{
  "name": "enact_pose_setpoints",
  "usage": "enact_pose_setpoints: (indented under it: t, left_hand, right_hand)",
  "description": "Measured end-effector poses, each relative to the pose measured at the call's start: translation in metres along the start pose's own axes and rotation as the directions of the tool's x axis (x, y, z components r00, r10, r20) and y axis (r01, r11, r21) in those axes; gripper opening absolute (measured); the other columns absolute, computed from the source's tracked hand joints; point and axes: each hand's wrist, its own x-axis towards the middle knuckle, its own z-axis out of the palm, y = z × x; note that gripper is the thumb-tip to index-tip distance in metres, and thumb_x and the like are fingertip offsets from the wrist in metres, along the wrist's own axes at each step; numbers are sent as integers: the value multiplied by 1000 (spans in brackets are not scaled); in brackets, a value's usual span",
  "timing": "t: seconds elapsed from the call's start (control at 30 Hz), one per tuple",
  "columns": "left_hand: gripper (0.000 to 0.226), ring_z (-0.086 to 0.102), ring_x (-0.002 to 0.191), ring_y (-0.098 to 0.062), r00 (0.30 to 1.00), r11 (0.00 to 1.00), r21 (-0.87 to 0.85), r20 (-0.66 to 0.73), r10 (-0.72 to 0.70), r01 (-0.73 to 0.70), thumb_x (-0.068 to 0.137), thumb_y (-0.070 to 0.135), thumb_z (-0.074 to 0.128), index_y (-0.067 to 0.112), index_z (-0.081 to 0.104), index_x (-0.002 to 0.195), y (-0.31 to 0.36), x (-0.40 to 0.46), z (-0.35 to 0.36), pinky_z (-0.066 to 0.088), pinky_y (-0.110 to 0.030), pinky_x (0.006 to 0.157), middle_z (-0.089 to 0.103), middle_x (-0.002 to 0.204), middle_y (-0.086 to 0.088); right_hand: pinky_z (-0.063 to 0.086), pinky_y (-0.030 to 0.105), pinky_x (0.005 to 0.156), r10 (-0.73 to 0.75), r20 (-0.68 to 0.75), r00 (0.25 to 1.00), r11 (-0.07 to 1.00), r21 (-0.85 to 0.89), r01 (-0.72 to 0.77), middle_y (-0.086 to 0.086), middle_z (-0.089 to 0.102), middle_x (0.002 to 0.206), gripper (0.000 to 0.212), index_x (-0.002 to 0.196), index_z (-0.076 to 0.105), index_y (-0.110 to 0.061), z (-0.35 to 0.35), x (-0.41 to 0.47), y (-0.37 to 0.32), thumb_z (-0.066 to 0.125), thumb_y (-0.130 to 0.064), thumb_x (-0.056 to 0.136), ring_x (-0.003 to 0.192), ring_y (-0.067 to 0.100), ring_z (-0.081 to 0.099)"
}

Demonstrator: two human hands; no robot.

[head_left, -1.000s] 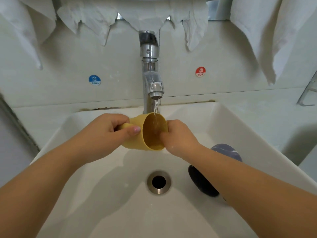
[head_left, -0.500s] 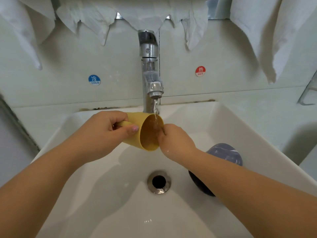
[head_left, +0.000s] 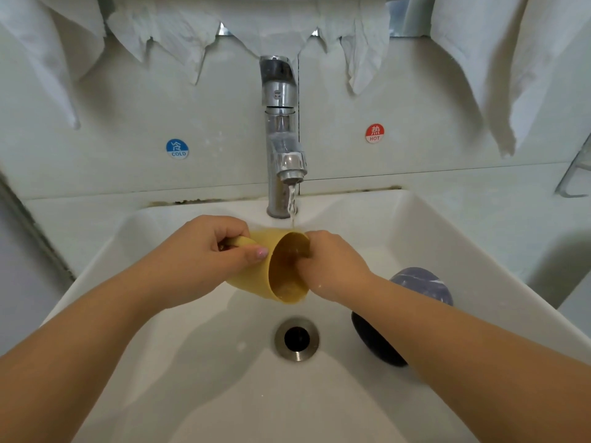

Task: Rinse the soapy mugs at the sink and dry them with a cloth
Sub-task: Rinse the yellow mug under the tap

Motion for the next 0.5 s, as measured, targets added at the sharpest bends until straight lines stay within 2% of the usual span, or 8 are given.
enact_pose_setpoints:
  t: [0.1, 0.2, 0.27, 0.33, 0.4, 0.43, 0.5]
  left_hand:
    - [39, 31, 47, -6, 1000, 1000, -1, 12, 1, -1, 87, 29, 67, 4, 49, 63, -1, 0, 2, 29, -16, 44, 34, 53, 8]
    - [39, 30, 47, -6, 1000, 1000, -22, 11, 8, -8, 87, 27, 67, 4, 48, 63, 1, -1, 5, 28, -15, 43, 33, 53, 7]
    - [38, 31, 46, -5, 1000, 1000, -22, -14, 10, -10, 87, 28, 66, 8, 48, 60, 2, 0, 4, 29, -14, 43, 33, 51, 11]
    - [38, 32, 45, -4, 999, 1000, -8, -40, 3, -4, 87, 28, 66, 10, 48, 60, 1, 1, 0, 28, -13, 44, 34, 49, 12]
    - [38, 33, 46, -5, 998, 1000, 3, -69, -9, 9, 88, 29, 66, 10, 49, 59, -2, 2, -4, 27, -14, 44, 35, 49, 11]
    - [38, 34, 46, -5, 996, 1000, 5, -84, -17, 18, 88, 30, 66, 11, 50, 59, -3, 2, -7, 27, -14, 45, 35, 49, 11]
    - [39, 36, 47, -4, 994, 999, 20, -102, -33, 35, 87, 35, 66, 11, 51, 59, -4, 2, -10, 28, -16, 48, 37, 51, 10]
  right_hand:
    - [45, 29, 58, 25, -61, 998, 998, -54, -29, -4, 58, 75, 9, 78, 54, -22, -2, 1, -2, 53, -13, 80, 75, 23, 60]
    - [47, 32, 62, 43, -191, 981, 978, -193, -80, 0, 58, 77, 14, 87, 60, -15, -3, 4, -2, 48, -20, 91, 74, 24, 59]
    - [49, 34, 66, 17, -181, 983, 982, -181, -50, 2, 60, 81, 21, 92, 61, -14, 0, 6, -1, 43, -23, 96, 77, 25, 60]
    - [48, 33, 66, -7, -111, 994, 999, -33, 3, 3, 61, 84, 19, 90, 59, -14, 1, 6, -1, 41, -19, 97, 78, 24, 58]
    - [42, 29, 62, 3, -21, 1000, 980, 200, 2, 2, 57, 80, 14, 83, 55, -12, 4, 7, -1, 45, -8, 91, 74, 21, 54]
    - [40, 28, 61, 12, 23, 1000, 954, 301, -18, 3, 56, 77, 10, 83, 56, -7, 6, 8, -1, 48, -4, 88, 73, 21, 52]
    - [36, 29, 59, 21, 101, 995, 918, 392, -59, 9, 52, 75, 9, 88, 58, 7, 11, 6, -1, 54, 1, 83, 69, 20, 48]
